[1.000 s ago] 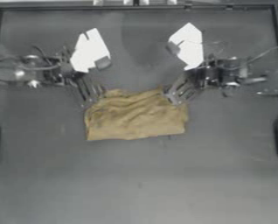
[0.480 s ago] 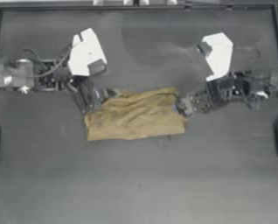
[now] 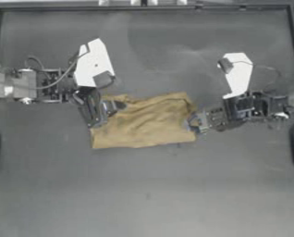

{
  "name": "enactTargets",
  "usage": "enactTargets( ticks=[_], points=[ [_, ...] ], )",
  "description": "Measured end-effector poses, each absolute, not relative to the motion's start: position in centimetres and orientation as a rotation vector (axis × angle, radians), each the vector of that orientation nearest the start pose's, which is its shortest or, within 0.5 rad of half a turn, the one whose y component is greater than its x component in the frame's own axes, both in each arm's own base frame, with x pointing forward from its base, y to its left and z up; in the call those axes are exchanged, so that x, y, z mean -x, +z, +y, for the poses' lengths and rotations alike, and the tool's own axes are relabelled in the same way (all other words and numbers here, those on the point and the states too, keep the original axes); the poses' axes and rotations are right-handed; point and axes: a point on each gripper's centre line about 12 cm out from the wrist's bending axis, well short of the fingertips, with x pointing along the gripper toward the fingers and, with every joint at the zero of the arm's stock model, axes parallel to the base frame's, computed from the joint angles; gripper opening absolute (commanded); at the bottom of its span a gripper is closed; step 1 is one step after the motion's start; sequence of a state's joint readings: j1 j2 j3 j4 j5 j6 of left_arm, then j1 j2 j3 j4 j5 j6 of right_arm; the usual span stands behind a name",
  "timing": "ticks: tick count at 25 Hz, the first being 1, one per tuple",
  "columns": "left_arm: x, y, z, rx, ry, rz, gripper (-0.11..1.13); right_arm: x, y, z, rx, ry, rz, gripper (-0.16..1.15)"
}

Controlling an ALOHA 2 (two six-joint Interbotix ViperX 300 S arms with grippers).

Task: Fold shirt

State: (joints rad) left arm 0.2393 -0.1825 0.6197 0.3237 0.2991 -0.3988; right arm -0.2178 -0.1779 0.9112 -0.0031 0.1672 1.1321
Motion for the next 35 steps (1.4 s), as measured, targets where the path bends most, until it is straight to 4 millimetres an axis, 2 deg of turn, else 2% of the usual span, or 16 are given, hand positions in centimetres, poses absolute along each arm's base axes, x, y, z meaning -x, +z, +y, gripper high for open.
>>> enactTargets(
  ticks=[10, 19, 28, 30, 31, 33, 35],
  points=[
    [-35.1, 22.5, 9.2, 0.135, 0.339, 0.719, 0.93, -29.8, 11.7, -8.0, -1.133, -0.711, 0.661, 0.99],
    [-35.0, 22.3, 9.2, 0.135, 0.34, 0.726, 0.92, -30.5, 9.7, -8.5, -1.141, -0.708, 0.638, 0.99],
    [-34.9, 22.3, 9.2, 0.137, 0.343, 0.734, 0.92, -30.9, 9.0, -8.7, -1.174, -0.715, 0.608, 0.92],
    [-34.9, 22.3, 9.2, 0.138, 0.345, 0.734, 0.92, -31.1, 8.8, -8.8, -1.182, -0.722, 0.609, 0.82],
    [-34.9, 22.3, 9.2, 0.137, 0.343, 0.734, 0.92, -31.1, 8.7, -8.7, -1.184, -0.725, 0.615, 0.73],
    [-34.8, 22.1, 9.2, 0.136, 0.343, 0.737, 0.92, -31.3, 8.2, -8.7, -1.19, -0.736, 0.629, 0.45],
    [-34.8, 22.1, 9.2, 0.137, 0.342, 0.737, 0.92, -31.4, 8.0, -8.5, -1.193, -0.737, 0.637, 0.07]
  ],
)
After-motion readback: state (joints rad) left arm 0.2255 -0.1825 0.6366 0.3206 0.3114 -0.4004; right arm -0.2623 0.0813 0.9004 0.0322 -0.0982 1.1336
